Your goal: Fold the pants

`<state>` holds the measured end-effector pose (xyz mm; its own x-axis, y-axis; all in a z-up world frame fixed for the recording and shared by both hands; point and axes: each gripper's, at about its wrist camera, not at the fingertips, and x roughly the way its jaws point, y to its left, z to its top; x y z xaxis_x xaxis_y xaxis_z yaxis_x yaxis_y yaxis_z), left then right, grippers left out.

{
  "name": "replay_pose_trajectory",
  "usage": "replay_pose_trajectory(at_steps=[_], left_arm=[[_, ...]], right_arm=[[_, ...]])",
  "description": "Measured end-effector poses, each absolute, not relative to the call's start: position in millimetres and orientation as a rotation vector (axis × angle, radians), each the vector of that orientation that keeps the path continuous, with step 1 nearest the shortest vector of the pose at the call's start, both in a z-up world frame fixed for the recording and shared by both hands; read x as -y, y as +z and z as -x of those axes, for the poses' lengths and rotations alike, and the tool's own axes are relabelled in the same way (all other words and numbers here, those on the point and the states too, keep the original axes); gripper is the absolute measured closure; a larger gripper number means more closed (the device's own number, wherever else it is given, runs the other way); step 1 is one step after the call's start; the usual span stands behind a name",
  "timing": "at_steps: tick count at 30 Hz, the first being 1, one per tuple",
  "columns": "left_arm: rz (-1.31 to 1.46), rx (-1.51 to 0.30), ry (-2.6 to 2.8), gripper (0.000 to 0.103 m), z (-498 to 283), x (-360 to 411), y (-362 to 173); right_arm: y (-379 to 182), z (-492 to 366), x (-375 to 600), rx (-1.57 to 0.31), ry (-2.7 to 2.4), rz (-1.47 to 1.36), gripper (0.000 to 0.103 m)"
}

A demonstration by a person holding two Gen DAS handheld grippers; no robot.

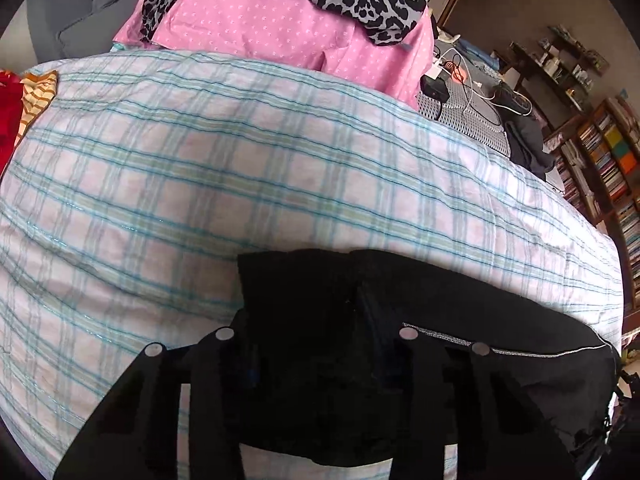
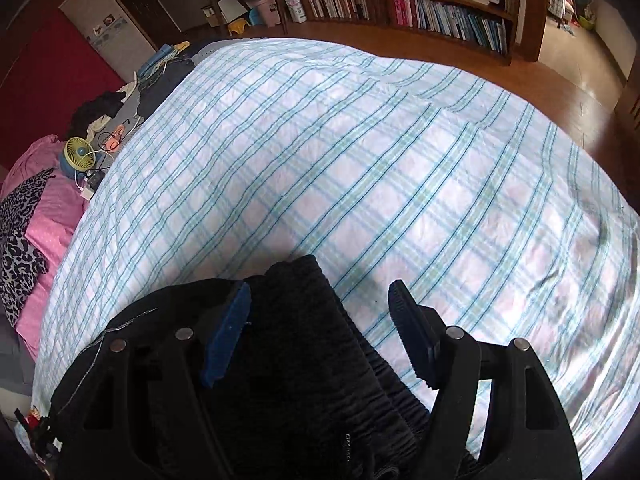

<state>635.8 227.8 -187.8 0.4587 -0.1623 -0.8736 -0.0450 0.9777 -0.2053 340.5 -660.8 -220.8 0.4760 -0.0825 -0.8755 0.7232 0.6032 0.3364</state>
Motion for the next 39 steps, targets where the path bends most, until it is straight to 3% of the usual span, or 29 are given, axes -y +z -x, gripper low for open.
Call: replay_pose_trajectory(at_steps=[2,5,7,11,16,30,39], left_arm=[[0.186,-1.083,-0.072,0.072,-633.9,-223.7,-185.1],[0.194,-1.059,-0.074,0.077,-632.8,-220.3,-178.5],[0.212,-1.039,-0.078,0.077,-631.9,-220.1,-172.1],[0.243,-0.994,-0.090,0.078,-626.8,-222.3,-155.6],[0.251,-0.942,-0.114,0.079,-608.4,-224.1,-128.0],[0.396,-0.766,-0.140,0.080,-490.7,-283.8,-39.5],[0.533,-0.691,-0.150,0.081,-349.3,-343.7,-37.0]], right_arm=[[-225.1,-343.1,665.1,-0.941,-0.547,-0.838,0.033],[-222.4,-350.7,660.7,-0.931,-0.504,-0.832,0.054],[-218.2,-352.0,652.3,-0.936,-0.534,-0.783,0.059],[-207.9,-345.8,639.4,-0.920,-0.569,-0.727,0.089],[-188.3,-318.9,641.7,-0.848,-0.568,-0.767,0.099],[-124.8,-199.0,614.9,-0.660,-0.413,-0.843,0.099],[-120.9,-94.3,571.1,-0.599,-0.306,-0.860,0.099]])
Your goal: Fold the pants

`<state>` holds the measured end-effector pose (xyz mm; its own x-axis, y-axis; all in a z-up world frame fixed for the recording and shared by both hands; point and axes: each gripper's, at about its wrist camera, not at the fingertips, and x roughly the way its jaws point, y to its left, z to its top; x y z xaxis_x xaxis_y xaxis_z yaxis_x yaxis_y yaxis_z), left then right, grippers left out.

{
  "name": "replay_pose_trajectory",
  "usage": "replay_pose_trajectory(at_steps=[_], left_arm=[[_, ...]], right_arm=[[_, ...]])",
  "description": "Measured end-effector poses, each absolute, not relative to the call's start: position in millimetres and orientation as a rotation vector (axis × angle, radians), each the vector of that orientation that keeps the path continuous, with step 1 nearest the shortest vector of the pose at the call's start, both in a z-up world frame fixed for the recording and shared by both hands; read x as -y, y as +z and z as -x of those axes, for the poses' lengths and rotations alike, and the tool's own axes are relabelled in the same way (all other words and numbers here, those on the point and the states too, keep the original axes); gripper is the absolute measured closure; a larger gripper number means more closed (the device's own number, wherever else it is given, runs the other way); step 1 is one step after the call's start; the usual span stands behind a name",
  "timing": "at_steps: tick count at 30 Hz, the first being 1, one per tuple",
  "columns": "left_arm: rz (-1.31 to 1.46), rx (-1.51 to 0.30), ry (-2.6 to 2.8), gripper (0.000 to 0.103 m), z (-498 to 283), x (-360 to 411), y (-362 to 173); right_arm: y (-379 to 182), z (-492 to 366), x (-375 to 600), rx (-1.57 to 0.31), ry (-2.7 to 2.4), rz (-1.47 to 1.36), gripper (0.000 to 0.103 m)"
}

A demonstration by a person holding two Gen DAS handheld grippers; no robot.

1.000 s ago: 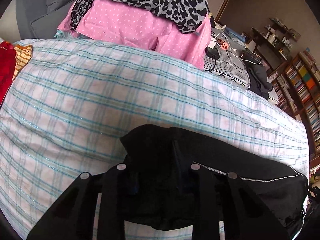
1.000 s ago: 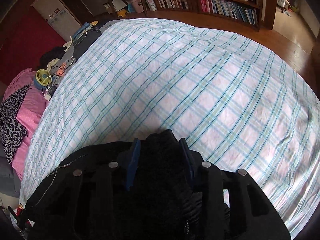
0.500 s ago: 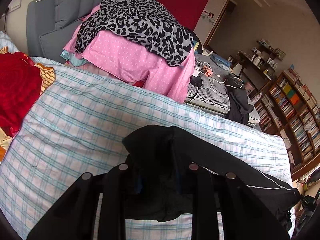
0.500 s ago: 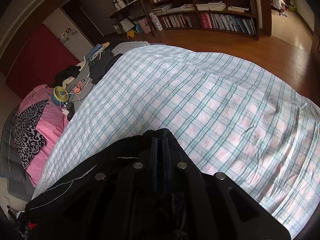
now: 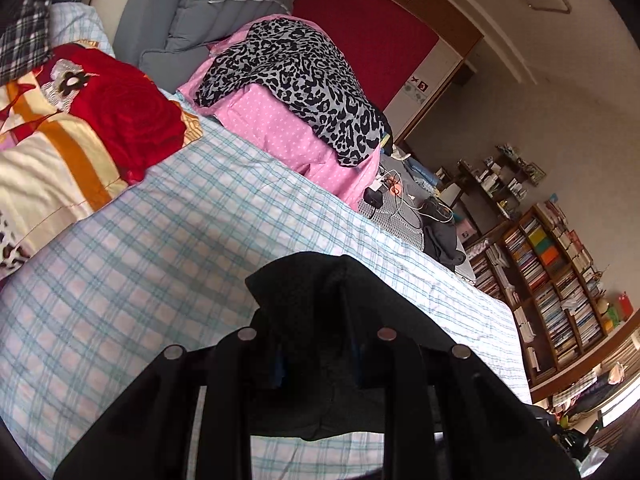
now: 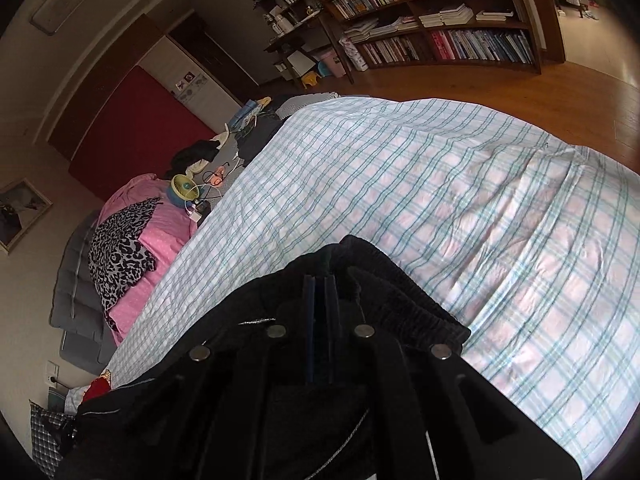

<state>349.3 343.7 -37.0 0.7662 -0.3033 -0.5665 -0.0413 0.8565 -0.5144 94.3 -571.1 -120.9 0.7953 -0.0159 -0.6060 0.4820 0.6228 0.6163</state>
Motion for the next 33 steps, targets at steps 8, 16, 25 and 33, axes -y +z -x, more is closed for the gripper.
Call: replay_pose_trajectory(at_steps=[8,16,25,33], left_arm=[[0.535,-0.754,-0.129,0.081,-250.8,-362.8,-88.2],[0.445,-0.774,-0.117,0.082,-195.9,-370.8,-118.0],[0.252,-0.833,-0.094,0.077,-177.2,-363.1,-130.4],[0.185,-0.805,0.029,0.077,-160.7,-401.4,-107.2]], right_arm=[[-145.1,-21.0,543.1,-0.597,-0.281,-0.862,0.099],[-165.7,8.8,530.2,-0.639,-0.327,-0.828,0.098],[-154.1,22.6,520.3,-0.697,-0.502,-0.830,0.056],[-146.7,8.2,500.1,-0.703,-0.371,-0.955,0.050]])
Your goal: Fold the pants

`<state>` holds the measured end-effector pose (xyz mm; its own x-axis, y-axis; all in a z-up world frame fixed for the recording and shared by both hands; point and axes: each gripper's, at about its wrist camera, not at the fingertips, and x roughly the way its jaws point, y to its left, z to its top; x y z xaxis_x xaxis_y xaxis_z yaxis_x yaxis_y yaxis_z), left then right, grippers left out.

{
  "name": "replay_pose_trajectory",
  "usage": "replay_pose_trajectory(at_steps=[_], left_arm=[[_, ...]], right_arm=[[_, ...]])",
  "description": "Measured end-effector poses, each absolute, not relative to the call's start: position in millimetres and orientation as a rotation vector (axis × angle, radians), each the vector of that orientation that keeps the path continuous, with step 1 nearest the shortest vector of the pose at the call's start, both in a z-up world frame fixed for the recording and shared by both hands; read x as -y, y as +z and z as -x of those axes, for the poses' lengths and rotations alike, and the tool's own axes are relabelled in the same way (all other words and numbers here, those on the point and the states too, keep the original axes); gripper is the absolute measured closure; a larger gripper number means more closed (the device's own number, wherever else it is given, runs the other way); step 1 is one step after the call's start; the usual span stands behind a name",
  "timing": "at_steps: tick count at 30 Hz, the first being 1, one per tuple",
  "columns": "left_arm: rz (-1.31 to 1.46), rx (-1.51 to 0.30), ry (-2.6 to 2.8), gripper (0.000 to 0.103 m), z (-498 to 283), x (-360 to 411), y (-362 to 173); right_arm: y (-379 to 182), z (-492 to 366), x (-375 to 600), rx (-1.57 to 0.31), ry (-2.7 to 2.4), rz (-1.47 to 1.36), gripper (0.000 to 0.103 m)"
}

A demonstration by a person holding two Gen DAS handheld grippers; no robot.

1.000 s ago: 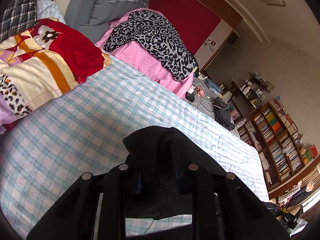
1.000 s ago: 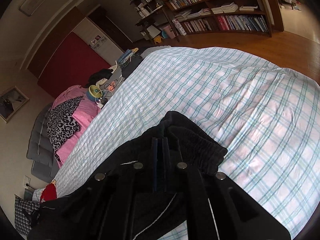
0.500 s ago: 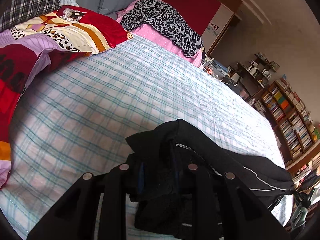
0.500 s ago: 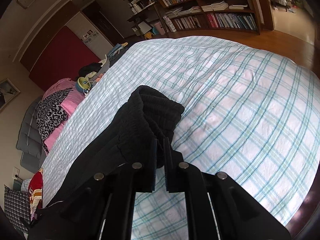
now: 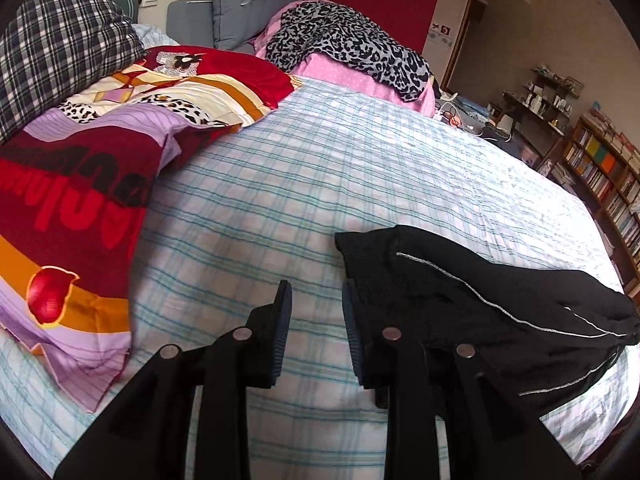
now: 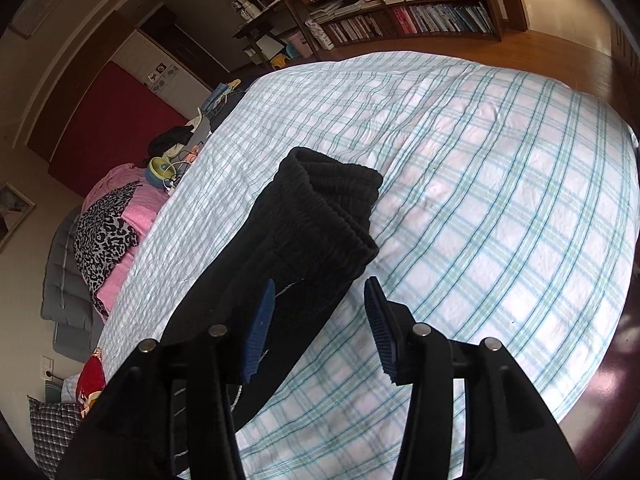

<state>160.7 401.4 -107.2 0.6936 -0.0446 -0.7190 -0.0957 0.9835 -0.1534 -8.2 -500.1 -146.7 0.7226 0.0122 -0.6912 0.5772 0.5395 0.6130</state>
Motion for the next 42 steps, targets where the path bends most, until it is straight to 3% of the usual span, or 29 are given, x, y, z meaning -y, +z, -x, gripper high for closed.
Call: replay_pose_trajectory(at_steps=[3,5,11,20,27,30,32,34,39,42], left_arm=[[0.178,-0.764,-0.005,0.068,-159.4,-395.6,-90.4],[0.178,-0.767,-0.047,0.052,-169.2,-383.7,-85.0],[0.063,-0.807,-0.170,0.034,-224.3,-333.9,-87.4],[-0.451,-0.918,-0.329,0.034,-275.9,-274.1,-134.5],[-0.532,-1.014,-0.463,0.034,-294.1,-274.5,-154.6],[-0.563,-1.048,-0.511,0.041,-296.4,-267.7,-160.0],[-0.585,-1.066,-0.534,0.065,-295.7,-262.5,-163.4],[-0.607,-1.077,-0.537,0.078,-292.0,-257.9,-165.0],[-0.578,-1.040,-0.529,0.095,-273.7,-263.7,-151.7],[-0.564,-0.993,-0.528,0.099,-254.1,-268.0,-135.6]], right_arm=[[-156.0,-8.3,498.1,-0.711,-0.320,-1.057,0.049],[-163.0,-18.2,497.2,-0.718,-0.298,-1.118,0.049],[-176.0,-40.4,496.4,-0.758,-0.289,-1.193,0.048],[-181.7,-72.6,505.3,-0.828,-0.318,-1.202,0.043],[-185.7,-93.6,506.8,-0.886,-0.361,-1.161,0.043],[-188.5,-95.7,508.3,-0.911,-0.388,-1.162,0.043],[-187.7,-98.7,507.5,-0.929,-0.400,-1.140,0.043],[-185.9,-99.9,505.7,-0.951,-0.414,-1.100,0.049],[-180.0,-97.6,499.5,-0.988,-0.441,-0.977,0.081],[-173.0,-94.8,495.1,-0.980,-0.422,-0.921,0.090]])
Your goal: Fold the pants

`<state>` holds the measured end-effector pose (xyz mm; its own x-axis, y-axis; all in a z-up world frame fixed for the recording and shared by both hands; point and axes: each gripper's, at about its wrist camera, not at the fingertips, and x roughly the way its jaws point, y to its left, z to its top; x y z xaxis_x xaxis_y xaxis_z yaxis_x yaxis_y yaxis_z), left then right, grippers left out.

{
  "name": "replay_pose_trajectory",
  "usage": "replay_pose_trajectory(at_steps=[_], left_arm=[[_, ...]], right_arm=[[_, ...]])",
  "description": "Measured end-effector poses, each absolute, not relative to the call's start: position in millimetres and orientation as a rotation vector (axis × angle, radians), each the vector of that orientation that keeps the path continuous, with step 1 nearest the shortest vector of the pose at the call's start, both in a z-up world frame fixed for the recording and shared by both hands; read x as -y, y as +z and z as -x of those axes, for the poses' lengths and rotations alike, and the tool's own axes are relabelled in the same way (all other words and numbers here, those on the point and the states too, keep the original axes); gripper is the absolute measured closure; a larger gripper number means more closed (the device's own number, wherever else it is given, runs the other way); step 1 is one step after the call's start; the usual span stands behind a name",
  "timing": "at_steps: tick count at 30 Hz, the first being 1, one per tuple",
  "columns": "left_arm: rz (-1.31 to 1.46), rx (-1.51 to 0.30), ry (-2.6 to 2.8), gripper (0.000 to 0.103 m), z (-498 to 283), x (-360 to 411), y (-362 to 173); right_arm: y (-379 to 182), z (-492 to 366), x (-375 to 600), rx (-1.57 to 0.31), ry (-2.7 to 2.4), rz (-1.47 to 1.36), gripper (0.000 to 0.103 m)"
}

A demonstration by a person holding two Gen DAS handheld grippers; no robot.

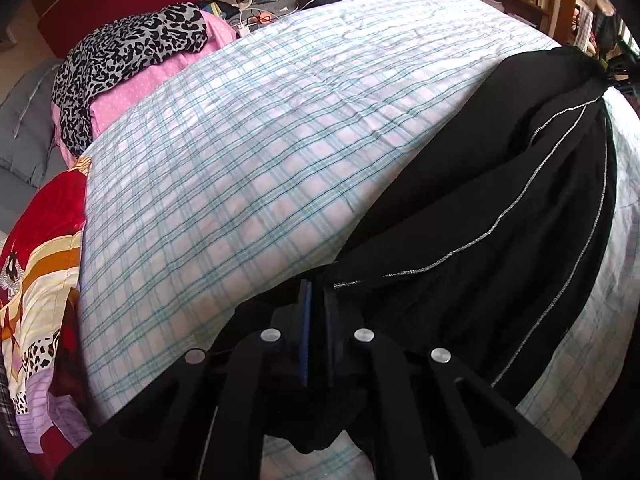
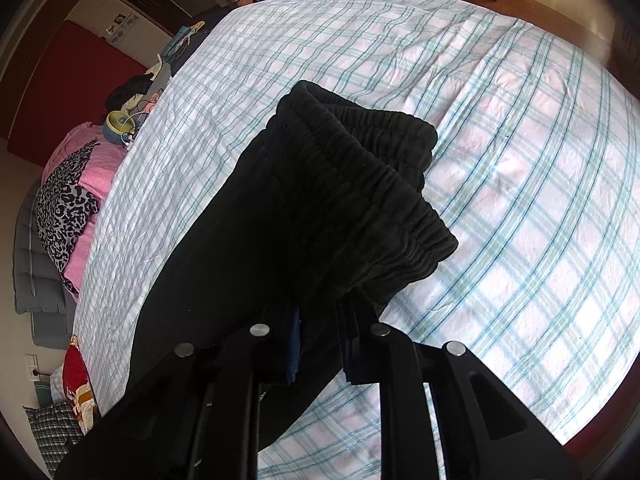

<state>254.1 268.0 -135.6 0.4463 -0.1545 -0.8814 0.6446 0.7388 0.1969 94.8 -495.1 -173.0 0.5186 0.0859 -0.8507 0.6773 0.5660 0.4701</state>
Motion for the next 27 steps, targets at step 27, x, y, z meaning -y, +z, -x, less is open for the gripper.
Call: replay_pose_trajectory(at_steps=[27], left_arm=[[-0.460,-1.031,-0.515,0.099,-110.3,-288.0,-161.3]], right_arm=[[-201.1,-37.8,527.6,-0.853,-0.462,-0.847,0.067]])
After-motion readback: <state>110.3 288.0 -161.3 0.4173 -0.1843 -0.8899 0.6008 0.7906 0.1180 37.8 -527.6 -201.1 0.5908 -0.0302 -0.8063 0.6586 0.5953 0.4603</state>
